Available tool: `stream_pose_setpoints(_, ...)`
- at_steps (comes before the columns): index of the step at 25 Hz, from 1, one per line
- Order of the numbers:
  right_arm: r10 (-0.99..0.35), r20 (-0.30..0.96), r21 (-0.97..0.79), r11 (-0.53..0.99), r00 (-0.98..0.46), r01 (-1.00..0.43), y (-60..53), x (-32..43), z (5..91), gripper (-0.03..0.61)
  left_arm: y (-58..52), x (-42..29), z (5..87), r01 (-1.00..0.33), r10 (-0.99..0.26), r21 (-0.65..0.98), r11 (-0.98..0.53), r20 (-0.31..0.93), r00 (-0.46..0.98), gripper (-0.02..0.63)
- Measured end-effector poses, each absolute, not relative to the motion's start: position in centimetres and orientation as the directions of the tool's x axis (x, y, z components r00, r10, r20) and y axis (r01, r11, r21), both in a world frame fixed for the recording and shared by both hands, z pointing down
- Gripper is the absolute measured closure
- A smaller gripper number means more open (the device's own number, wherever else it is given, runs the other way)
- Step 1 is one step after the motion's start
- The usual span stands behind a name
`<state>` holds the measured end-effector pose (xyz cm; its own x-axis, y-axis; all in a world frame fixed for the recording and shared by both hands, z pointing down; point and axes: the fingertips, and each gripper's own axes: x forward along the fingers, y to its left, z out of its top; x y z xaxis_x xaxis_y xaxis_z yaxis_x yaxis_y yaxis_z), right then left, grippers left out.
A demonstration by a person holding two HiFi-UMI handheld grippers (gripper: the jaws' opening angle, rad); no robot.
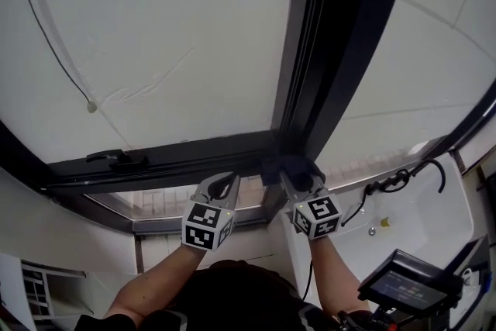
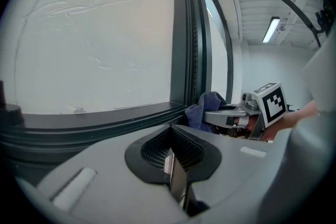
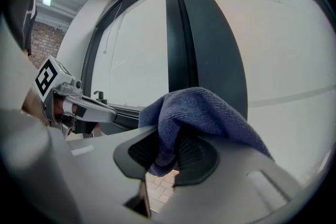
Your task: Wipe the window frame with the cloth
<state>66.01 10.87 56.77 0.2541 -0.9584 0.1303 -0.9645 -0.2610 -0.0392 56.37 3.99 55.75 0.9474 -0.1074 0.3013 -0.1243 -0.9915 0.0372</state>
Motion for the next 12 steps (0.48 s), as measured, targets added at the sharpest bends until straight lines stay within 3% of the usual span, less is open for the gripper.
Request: stream_pose_setpoints(12,-0.978,0.145,-0.014,-0.156,0.152,-0.988,7.0,61.9,56.2,0.509,0.9,52.8,55.9,-0.199,-0.175,0.054,-0.978,0.296,0.939,0.62)
